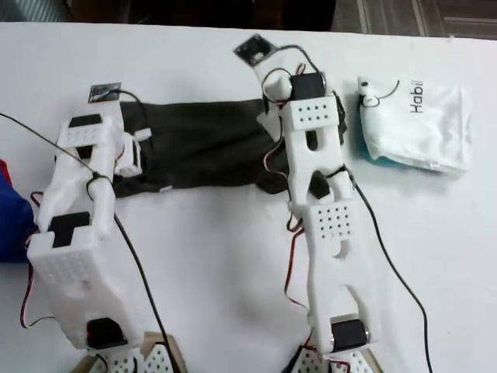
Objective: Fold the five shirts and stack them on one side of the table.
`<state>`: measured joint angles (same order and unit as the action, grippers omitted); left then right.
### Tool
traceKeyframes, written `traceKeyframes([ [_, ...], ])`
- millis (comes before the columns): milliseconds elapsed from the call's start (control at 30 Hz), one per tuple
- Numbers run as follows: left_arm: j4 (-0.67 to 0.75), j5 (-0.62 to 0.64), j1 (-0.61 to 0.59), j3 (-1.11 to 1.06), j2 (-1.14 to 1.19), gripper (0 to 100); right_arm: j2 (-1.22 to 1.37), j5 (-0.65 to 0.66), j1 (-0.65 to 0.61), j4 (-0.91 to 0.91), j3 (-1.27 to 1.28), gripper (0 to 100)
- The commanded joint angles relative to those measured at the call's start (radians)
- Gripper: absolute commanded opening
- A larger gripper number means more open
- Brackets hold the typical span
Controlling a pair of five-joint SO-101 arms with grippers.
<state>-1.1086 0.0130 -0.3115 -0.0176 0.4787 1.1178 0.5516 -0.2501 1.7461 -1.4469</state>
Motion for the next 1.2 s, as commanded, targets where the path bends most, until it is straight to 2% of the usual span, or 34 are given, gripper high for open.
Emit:
traceKeyframes([
  [0,0.038,-0.005,-0.031,-0.001,-0.005,17,-0.016,-0.005,0.033,0.022,0.123,1.8],
  [267,0.038,-0.005,-0.031,-0.001,-0.005,17,-0.061,0.0,0.147,0.024,0.334,1.8],
  [433,0.038,-0.005,-0.031,-0.001,-0.005,17,-0.259,0.011,0.174,0.024,0.624,1.8],
  [600,0.038,-0.005,-0.031,-0.001,-0.005,17,-0.519,0.117,0.148,0.019,0.945,1.8],
  [700,0.038,-0.005,-0.031,-0.001,-0.005,17,-0.628,0.153,0.142,0.01,0.985,1.8],
  [800,0.038,-0.005,-0.031,-0.001,-0.005,17,-0.684,0.152,0.142,-0.087,0.965,1.8],
  [900,0.038,-0.005,-0.031,-0.001,-0.005,17,-0.67,0.083,0.142,-0.231,0.962,2.4],
  [1000,0.038,-0.005,-0.031,-0.001,-0.005,17,-0.599,0.003,0.133,-0.329,0.954,11.4],
  [1100,0.038,-0.005,-0.031,-0.001,-0.005,17,-0.513,-0.006,0.104,-0.351,0.953,22.8],
  [1167,0.038,-0.005,-0.031,-0.001,-0.005,17,-0.464,-0.006,0.076,-0.348,0.953,26.4],
])
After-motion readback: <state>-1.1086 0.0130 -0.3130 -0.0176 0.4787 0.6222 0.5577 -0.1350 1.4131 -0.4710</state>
